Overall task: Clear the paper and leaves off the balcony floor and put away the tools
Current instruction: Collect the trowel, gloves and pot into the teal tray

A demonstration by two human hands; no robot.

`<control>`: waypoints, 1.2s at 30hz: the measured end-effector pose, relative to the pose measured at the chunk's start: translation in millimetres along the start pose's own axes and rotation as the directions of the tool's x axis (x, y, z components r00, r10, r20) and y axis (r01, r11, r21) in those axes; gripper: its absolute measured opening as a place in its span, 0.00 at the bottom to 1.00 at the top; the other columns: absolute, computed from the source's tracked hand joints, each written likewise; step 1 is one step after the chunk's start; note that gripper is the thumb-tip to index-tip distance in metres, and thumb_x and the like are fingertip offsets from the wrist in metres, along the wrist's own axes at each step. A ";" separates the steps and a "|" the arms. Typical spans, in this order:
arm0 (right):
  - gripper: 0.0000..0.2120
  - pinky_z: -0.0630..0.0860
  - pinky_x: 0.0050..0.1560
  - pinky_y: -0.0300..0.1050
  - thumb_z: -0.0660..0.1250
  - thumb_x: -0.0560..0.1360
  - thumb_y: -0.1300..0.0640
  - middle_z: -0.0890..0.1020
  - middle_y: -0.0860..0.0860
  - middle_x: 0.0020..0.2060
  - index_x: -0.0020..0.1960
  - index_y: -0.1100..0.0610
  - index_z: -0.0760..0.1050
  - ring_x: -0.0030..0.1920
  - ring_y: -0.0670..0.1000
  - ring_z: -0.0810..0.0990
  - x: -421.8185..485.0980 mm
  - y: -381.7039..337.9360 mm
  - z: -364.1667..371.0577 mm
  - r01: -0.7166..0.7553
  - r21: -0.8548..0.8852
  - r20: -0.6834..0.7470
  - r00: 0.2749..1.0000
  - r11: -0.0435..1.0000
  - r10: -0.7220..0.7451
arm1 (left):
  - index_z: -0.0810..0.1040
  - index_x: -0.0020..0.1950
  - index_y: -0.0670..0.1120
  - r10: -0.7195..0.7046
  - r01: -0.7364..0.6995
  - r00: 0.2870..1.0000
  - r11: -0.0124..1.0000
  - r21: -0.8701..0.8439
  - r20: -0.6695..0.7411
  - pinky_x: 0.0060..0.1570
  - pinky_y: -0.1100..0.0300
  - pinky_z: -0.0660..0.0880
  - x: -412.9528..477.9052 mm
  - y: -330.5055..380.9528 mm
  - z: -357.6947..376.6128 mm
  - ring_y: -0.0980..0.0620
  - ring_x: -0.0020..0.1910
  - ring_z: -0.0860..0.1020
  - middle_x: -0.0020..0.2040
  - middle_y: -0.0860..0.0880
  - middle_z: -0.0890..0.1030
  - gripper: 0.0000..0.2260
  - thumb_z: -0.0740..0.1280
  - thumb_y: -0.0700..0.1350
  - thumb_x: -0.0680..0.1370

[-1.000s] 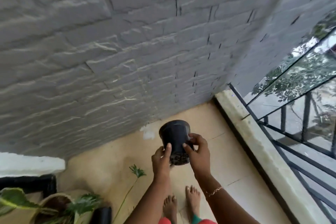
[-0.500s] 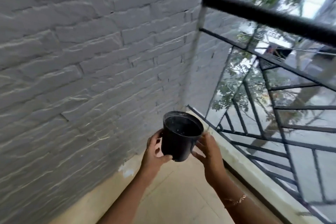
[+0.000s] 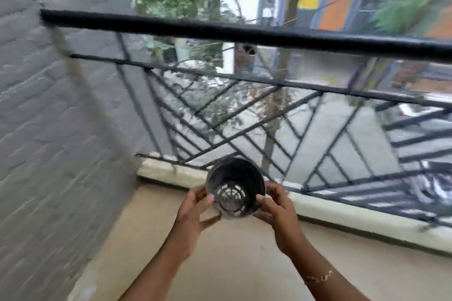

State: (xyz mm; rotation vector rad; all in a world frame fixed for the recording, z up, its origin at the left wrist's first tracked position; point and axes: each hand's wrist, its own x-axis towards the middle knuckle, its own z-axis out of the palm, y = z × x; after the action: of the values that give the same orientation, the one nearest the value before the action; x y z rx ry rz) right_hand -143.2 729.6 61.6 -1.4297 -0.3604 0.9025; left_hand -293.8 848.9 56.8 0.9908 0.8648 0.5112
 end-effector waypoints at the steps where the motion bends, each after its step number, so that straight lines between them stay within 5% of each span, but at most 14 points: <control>1: 0.09 0.79 0.48 0.51 0.67 0.73 0.61 0.80 0.51 0.53 0.52 0.56 0.73 0.51 0.53 0.80 -6.8 -6.1 -33.5 0.018 -0.003 -0.031 0.999 1.000 -0.018 | 0.74 0.58 0.47 -0.028 0.027 0.999 1.000 0.009 0.042 0.52 0.45 0.78 -1.2 -10.2 32.1 0.49 0.58 0.76 0.59 0.46 0.77 0.19 0.70 0.45 0.68; 7: 0.08 0.79 0.46 0.49 0.69 0.71 0.59 0.80 0.52 0.44 0.48 0.57 0.74 0.47 0.51 0.79 -70.0 -18.2 -219.4 0.009 0.037 -0.355 0.935 0.999 0.005 | 0.74 0.51 0.46 -0.261 0.217 0.920 0.960 0.175 0.291 0.47 0.49 0.77 -11.6 -77.1 211.1 0.47 0.56 0.75 0.54 0.43 0.79 0.06 0.63 0.38 0.76; 13: 0.11 0.78 0.46 0.48 0.69 0.66 0.56 0.81 0.53 0.47 0.48 0.56 0.76 0.47 0.50 0.79 -125.0 -27.0 -353.4 0.029 0.114 -0.653 0.756 0.993 0.052 | 0.76 0.49 0.45 -0.433 0.255 0.770 0.882 0.396 0.468 0.42 0.55 0.76 -17.9 -123.7 376.2 0.48 0.45 0.77 0.46 0.44 0.80 0.10 0.60 0.32 0.76; 16: 0.06 0.78 0.46 0.48 0.69 0.69 0.63 0.80 0.52 0.45 0.45 0.58 0.76 0.45 0.51 0.79 -146.0 -22.7 -417.7 0.062 0.154 -0.753 0.654 0.986 0.077 | 0.76 0.48 0.45 -0.496 0.206 0.690 0.833 0.513 0.527 0.41 0.55 0.74 -19.0 -154.4 454.2 0.48 0.41 0.77 0.45 0.43 0.80 0.12 0.61 0.30 0.74; 24: 0.07 0.77 0.39 0.42 0.67 0.67 0.65 0.80 0.54 0.46 0.43 0.56 0.74 0.44 0.52 0.79 -150.6 -26.0 -601.0 -0.015 0.215 -0.856 0.479 0.977 0.196 | 0.74 0.50 0.40 -0.526 0.119 0.665 0.775 0.620 0.530 0.39 0.57 0.74 -22.5 -233.2 657.9 0.46 0.38 0.75 0.40 0.41 0.78 0.14 0.59 0.26 0.72; 36: 0.09 0.74 0.38 0.42 0.62 0.71 0.69 0.78 0.55 0.42 0.48 0.59 0.74 0.40 0.51 0.76 -172.2 -40.4 -859.3 0.147 0.447 -0.879 0.255 0.882 0.403 | 0.74 0.50 0.39 -0.679 -0.096 0.453 0.607 0.789 0.578 0.34 0.58 0.72 -39.1 -347.1 949.0 0.47 0.37 0.75 0.43 0.40 0.77 0.13 0.60 0.24 0.72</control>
State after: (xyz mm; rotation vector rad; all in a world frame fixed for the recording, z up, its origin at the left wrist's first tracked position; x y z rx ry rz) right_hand 366.6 17.2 14.4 -1.2999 0.9263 0.0264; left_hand 459.6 175.1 22.4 1.5659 0.2545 -0.8009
